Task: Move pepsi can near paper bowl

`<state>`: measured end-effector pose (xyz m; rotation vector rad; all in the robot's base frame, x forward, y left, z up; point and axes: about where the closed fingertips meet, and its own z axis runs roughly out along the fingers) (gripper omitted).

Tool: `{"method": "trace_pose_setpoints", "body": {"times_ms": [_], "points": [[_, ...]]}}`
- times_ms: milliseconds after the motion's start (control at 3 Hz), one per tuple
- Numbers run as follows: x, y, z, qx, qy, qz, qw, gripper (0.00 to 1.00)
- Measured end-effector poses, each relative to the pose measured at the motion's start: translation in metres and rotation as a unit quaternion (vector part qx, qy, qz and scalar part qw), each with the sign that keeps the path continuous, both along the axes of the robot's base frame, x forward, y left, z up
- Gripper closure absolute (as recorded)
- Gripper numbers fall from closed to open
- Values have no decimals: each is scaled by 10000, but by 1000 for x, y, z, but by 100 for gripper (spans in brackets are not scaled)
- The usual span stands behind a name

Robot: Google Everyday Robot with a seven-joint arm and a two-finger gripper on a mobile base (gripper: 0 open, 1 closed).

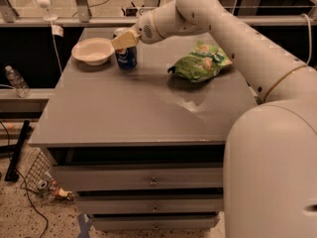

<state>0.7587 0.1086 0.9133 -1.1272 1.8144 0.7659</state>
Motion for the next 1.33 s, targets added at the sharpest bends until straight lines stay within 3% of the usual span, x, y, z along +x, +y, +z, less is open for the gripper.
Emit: {"method": "trace_pose_setpoints", "body": {"times_ms": [333,1333], "points": [[7,5,-6,-19,17,38,10000,100],[5,13,-12,-20,59,100,9999,35]]}}
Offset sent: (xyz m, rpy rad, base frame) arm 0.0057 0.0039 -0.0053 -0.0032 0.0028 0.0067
